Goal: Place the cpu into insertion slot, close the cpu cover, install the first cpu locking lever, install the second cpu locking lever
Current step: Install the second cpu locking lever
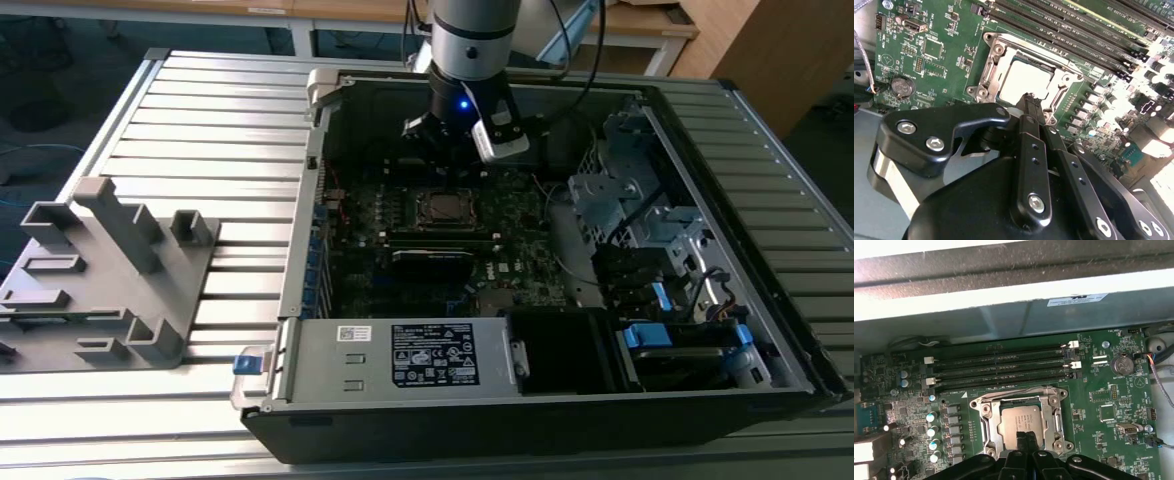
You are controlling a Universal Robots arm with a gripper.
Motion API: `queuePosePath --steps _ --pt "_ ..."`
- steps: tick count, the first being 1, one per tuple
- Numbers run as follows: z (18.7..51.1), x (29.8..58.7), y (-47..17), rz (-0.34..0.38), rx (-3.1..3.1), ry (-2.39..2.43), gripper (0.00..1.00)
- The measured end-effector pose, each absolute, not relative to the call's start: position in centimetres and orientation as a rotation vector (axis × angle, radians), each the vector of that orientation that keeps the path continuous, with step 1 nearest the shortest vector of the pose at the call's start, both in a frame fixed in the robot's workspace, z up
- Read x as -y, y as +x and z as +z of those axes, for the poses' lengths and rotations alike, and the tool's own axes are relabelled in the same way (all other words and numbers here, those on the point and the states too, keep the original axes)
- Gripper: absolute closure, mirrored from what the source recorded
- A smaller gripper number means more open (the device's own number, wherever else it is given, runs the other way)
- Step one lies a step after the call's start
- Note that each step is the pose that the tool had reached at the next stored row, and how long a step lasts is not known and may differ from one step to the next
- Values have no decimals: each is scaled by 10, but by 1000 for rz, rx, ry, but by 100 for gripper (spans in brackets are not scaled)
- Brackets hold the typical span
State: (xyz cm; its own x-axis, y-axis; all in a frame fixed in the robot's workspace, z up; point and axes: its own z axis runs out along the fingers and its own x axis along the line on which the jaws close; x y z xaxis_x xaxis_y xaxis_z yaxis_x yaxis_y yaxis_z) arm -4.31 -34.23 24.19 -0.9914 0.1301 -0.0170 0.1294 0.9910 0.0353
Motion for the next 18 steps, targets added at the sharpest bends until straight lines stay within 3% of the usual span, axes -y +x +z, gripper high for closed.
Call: queuePosePath --steps 18 --pt "245 347 -43 54 -3115 203 89"
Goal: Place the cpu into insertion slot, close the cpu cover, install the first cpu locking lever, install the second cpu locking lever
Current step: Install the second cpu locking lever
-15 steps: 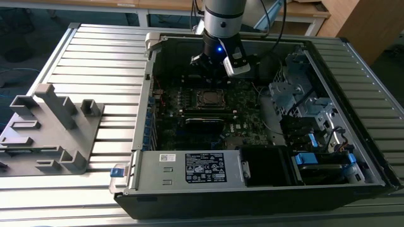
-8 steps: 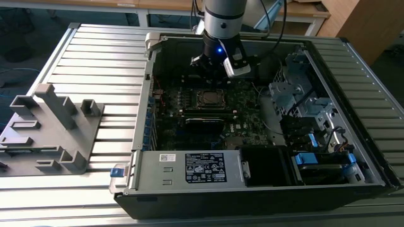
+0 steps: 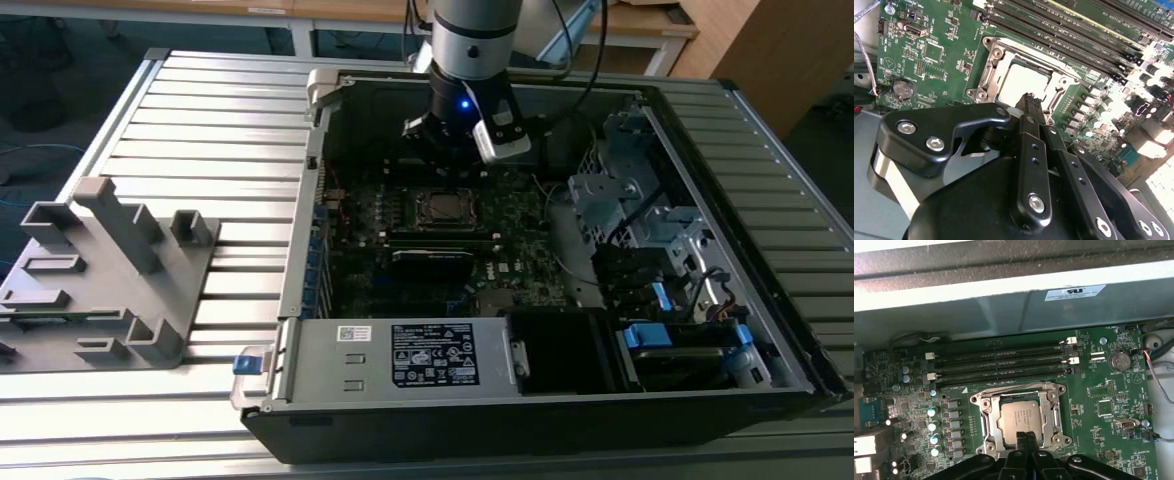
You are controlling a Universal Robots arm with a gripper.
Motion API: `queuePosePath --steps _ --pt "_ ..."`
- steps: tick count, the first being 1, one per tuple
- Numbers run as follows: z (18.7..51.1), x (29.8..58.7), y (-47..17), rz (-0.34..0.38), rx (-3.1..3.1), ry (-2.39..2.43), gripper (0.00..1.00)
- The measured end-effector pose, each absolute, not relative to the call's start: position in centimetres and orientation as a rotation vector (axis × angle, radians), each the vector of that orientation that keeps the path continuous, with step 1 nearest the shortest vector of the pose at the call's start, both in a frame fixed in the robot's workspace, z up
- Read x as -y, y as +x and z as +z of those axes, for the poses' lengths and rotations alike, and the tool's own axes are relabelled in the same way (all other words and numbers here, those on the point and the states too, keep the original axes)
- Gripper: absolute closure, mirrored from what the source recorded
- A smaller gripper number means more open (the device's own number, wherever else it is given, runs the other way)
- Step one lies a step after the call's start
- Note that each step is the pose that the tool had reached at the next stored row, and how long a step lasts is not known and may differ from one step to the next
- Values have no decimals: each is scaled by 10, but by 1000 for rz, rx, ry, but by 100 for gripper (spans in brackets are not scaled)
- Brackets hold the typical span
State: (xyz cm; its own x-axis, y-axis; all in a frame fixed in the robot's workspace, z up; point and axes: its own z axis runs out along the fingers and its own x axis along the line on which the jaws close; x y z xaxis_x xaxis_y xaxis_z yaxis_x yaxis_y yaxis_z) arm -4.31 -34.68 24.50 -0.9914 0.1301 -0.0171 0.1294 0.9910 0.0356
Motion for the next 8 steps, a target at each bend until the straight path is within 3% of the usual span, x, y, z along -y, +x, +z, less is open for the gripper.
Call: queuePosePath --steps 8 --pt "248 347 -43 54 -3115 203 89"
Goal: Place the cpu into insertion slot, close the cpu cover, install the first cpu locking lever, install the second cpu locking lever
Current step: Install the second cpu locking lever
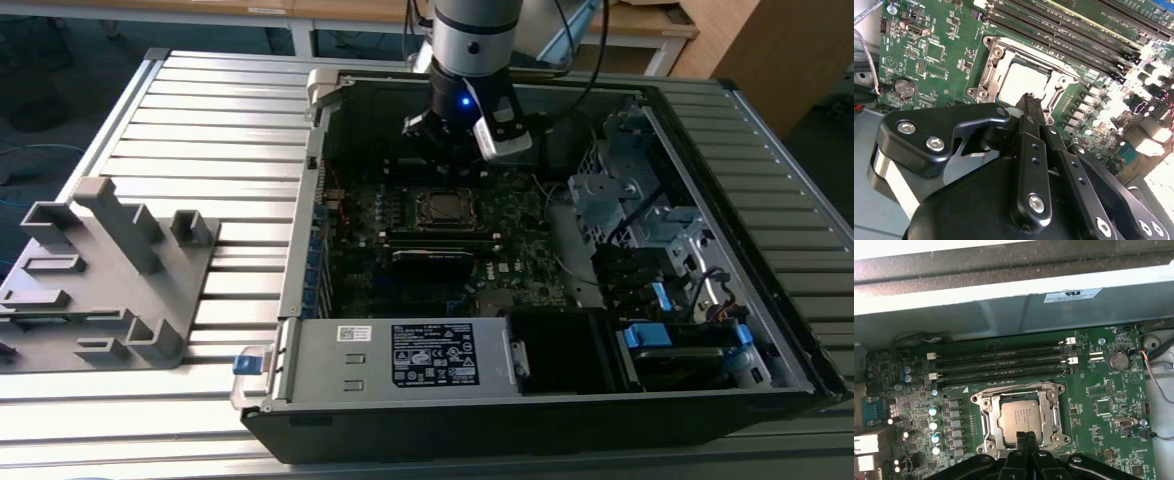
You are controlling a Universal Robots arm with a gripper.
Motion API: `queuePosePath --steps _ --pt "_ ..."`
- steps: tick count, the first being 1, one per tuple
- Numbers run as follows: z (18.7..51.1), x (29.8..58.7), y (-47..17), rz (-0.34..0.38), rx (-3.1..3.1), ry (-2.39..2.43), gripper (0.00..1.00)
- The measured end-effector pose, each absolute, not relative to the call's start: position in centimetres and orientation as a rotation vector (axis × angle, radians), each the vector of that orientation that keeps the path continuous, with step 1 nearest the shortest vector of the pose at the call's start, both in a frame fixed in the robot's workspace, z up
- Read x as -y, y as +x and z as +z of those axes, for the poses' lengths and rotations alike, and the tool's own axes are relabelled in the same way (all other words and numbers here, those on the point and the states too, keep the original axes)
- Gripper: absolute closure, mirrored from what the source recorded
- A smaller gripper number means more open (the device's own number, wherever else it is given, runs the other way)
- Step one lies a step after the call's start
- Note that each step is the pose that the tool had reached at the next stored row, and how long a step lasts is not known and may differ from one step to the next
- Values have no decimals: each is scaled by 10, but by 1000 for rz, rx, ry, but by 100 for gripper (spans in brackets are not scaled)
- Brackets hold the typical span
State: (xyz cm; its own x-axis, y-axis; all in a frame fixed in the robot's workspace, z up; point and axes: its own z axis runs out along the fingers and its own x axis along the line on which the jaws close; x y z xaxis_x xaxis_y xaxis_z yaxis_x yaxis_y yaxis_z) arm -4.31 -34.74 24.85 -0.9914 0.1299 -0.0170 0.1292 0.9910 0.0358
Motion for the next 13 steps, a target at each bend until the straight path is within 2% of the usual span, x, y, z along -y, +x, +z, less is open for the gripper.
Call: queuePosePath --steps 13 --pt "248 369 -43 54 -3115 203 89"
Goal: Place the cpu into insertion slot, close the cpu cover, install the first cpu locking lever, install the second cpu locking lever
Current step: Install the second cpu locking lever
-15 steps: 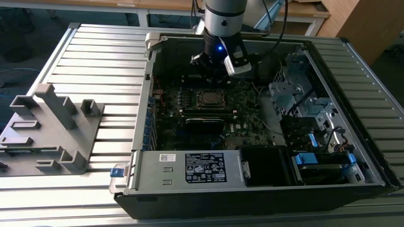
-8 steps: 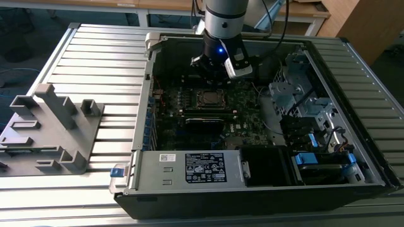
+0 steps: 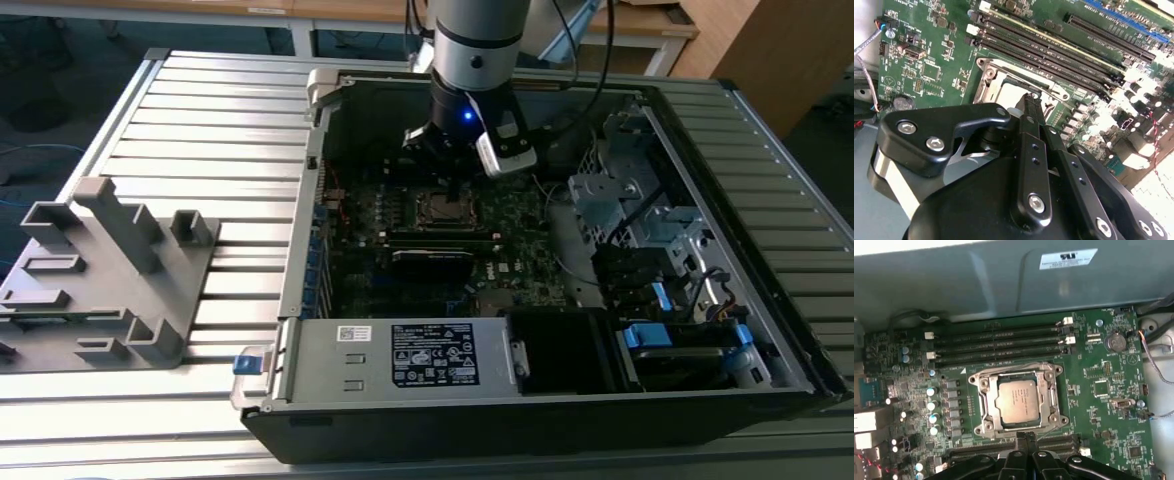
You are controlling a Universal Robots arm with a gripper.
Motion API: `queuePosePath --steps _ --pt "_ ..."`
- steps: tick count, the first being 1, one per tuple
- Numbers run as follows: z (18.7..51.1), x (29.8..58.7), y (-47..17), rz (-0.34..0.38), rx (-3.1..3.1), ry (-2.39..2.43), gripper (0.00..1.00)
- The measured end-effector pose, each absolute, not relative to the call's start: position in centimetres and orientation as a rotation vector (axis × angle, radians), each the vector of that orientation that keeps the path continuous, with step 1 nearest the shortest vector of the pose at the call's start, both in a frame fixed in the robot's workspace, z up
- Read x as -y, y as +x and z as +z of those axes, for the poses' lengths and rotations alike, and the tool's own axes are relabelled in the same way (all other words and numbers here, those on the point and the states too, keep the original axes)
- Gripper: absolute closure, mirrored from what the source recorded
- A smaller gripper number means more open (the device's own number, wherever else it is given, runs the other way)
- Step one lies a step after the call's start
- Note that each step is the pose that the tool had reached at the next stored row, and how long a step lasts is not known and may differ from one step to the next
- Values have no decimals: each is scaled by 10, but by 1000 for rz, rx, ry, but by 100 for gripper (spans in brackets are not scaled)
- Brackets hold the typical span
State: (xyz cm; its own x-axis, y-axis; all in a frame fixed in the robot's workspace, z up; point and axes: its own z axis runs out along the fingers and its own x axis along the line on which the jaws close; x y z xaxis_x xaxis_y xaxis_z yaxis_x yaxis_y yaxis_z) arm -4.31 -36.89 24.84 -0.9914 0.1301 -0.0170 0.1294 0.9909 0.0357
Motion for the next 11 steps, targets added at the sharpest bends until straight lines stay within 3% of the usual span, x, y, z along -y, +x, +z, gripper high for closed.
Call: queuePosePath --steps 11 --pt "248 377 -44 54 -3115 203 89"
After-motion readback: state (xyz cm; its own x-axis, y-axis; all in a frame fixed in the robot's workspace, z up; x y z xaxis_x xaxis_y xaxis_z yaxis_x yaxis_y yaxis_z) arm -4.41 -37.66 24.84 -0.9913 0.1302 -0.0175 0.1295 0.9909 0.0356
